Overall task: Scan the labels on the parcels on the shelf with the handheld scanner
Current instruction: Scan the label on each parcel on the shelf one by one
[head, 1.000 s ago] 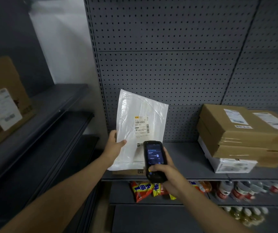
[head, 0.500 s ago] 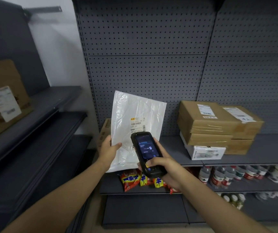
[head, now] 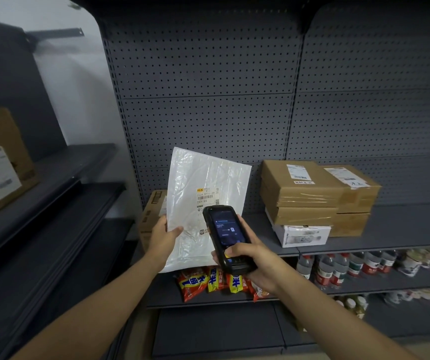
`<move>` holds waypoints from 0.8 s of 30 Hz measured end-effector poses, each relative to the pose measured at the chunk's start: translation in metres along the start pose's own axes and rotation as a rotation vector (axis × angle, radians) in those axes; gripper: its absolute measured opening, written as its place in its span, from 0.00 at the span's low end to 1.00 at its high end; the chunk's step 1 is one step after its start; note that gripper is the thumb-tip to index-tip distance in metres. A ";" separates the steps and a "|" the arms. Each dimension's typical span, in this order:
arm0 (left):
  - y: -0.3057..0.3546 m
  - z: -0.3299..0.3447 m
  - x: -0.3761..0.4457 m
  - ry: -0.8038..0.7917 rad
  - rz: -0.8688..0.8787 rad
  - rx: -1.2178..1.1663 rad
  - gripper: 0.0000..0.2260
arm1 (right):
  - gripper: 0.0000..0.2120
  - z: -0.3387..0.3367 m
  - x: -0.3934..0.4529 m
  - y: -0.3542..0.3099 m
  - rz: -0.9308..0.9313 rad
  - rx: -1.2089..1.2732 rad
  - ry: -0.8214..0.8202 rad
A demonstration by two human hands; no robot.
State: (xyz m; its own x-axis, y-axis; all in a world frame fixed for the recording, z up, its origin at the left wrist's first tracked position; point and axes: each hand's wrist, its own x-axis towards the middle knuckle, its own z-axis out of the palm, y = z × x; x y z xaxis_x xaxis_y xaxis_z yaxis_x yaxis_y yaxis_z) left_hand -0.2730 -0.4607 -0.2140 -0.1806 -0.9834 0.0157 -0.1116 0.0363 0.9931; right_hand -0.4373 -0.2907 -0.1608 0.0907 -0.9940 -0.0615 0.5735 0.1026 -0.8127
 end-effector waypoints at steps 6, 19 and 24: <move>-0.001 0.011 -0.003 0.007 0.008 0.000 0.16 | 0.34 -0.006 -0.005 -0.002 -0.014 0.010 0.008; 0.000 0.020 -0.010 -0.012 0.027 -0.022 0.16 | 0.37 -0.022 -0.011 -0.001 -0.007 -0.047 0.040; 0.002 0.025 -0.012 -0.015 0.026 -0.018 0.15 | 0.34 -0.027 -0.017 0.000 -0.022 -0.041 0.035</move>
State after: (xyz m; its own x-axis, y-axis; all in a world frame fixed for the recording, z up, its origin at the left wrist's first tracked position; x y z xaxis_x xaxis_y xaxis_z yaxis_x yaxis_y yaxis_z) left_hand -0.2952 -0.4445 -0.2155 -0.1983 -0.9794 0.0394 -0.0888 0.0580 0.9944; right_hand -0.4608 -0.2749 -0.1753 0.0496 -0.9968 -0.0630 0.5411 0.0799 -0.8372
